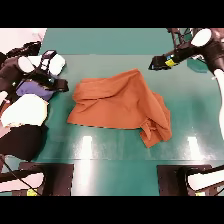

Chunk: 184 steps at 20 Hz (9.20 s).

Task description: Fold the shirts.

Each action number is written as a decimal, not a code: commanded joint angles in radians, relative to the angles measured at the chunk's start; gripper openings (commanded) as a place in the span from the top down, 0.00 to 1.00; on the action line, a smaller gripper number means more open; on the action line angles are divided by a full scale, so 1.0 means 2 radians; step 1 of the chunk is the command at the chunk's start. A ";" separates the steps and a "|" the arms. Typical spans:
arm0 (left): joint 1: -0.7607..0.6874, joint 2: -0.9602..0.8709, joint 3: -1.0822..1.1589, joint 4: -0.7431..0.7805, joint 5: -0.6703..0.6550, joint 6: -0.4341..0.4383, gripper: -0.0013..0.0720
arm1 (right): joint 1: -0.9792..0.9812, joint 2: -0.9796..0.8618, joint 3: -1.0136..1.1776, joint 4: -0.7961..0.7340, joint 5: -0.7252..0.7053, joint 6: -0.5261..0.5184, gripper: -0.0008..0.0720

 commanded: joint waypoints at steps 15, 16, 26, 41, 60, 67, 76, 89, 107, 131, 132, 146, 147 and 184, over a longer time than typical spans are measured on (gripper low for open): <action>0.055 0.043 -0.257 -0.167 -0.006 0.113 0.30 | -0.136 0.298 -0.362 0.068 0.057 -0.019 0.56; 0.043 0.043 -0.257 -0.169 0.003 0.112 0.31 | -0.144 0.311 -0.381 0.068 0.054 -0.017 0.55; 0.034 0.051 -0.195 -0.188 0.006 0.099 0.94 | -0.240 0.416 -0.638 0.065 0.079 0.066 0.29; 0.034 0.051 -0.195 -0.188 0.007 0.099 0.94 | -0.094 0.321 -0.629 0.037 -0.077 0.121 0.68; 0.093 0.264 0.359 -0.218 -0.034 0.020 0.94 | -0.219 0.463 -0.075 0.038 -0.081 0.063 0.97; 0.093 0.264 0.447 -0.286 -0.038 -0.021 0.94 | -0.219 0.428 0.092 -0.007 -0.012 0.067 0.97; 0.093 0.153 0.248 -0.187 -0.138 -0.046 0.94 | -0.219 0.224 0.055 -0.010 0.150 0.134 0.97; 0.009 -0.115 0.142 -0.184 0.155 0.038 0.94 | -0.160 -0.057 0.051 0.023 -0.018 0.083 0.97; 0.012 -0.116 -0.016 -0.142 0.083 0.089 0.94 | -0.139 -0.026 -0.156 -0.089 -0.032 0.037 0.97; 0.055 0.111 -0.347 -0.163 -0.014 0.083 0.32 | -0.233 0.245 -0.372 -0.089 0.088 0.032 0.43; 0.055 0.111 -0.349 -0.183 -0.013 0.095 0.32 | -0.234 0.251 -0.379 -0.089 0.088 0.032 0.43; 0.055 0.112 -0.322 -0.196 -0.023 0.101 0.94 | -0.332 0.283 -0.566 -0.089 0.082 0.023 0.29; 0.055 0.112 -0.314 -0.196 -0.024 0.101 0.94 | -0.332 0.280 -0.580 -0.086 0.071 0.023 0.29; 0.055 0.121 -0.132 -0.142 -0.032 0.011 0.94 | -0.168 0.249 -0.318 0.011 0.046 0.018 0.97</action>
